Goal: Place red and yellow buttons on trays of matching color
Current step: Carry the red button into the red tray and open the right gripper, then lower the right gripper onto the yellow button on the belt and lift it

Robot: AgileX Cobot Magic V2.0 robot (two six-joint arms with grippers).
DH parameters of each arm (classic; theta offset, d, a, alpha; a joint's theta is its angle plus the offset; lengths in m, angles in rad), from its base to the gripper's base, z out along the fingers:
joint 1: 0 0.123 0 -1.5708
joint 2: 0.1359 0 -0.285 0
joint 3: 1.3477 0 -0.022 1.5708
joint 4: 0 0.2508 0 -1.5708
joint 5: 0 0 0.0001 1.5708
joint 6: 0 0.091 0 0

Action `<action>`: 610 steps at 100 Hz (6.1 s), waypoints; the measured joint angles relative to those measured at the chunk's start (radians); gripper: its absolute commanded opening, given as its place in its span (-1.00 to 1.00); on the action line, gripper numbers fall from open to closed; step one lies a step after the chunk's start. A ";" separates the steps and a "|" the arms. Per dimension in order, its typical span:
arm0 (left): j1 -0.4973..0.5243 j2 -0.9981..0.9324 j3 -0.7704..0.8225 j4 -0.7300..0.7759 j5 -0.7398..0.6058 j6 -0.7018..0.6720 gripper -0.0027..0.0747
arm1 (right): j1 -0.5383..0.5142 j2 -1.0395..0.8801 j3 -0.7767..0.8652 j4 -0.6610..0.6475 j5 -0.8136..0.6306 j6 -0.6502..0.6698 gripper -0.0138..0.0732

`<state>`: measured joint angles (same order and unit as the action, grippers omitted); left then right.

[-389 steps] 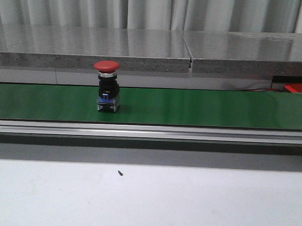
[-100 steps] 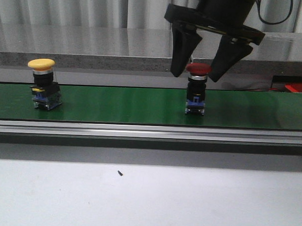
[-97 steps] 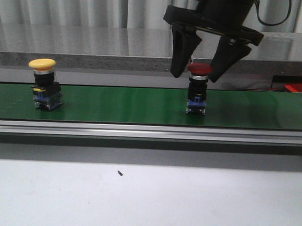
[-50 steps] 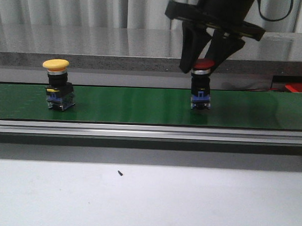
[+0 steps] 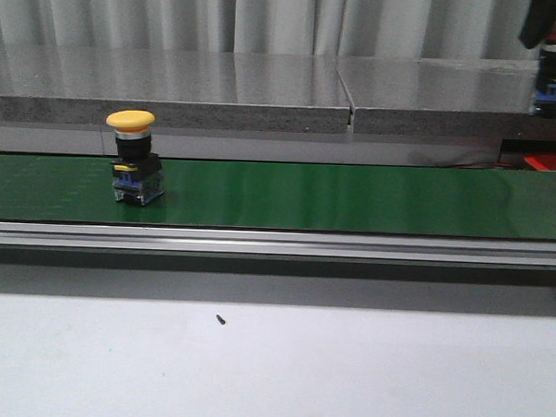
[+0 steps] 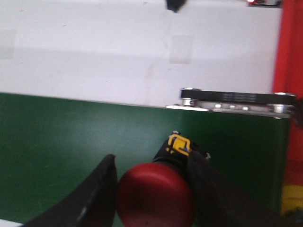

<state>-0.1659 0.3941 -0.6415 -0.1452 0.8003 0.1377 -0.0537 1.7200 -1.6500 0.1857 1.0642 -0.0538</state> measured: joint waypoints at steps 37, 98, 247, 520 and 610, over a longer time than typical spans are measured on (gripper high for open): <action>0.000 0.000 0.000 0.000 0.000 0.000 -0.98 | -0.205 0.004 0.000 0.000 -0.028 -0.003 -0.26; 0.000 0.000 0.000 0.000 0.000 0.000 -0.98 | -0.252 0.315 -0.341 -0.002 -0.036 -0.016 -0.26; 0.000 0.000 0.000 0.000 0.000 0.002 -0.98 | -0.252 0.520 -0.356 0.045 -0.199 -0.018 0.37; 0.000 0.000 0.002 0.000 0.000 0.002 -0.98 | 0.373 -0.137 0.331 -0.077 -0.195 0.235 0.78; 0.000 0.000 0.002 0.000 0.000 0.002 -0.98 | 0.361 0.031 0.331 -0.123 -0.299 0.244 -0.13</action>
<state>-0.1659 0.3941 -0.6397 -0.1452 0.8003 0.1393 0.3069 1.7512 -1.3186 0.0632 0.7657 0.1903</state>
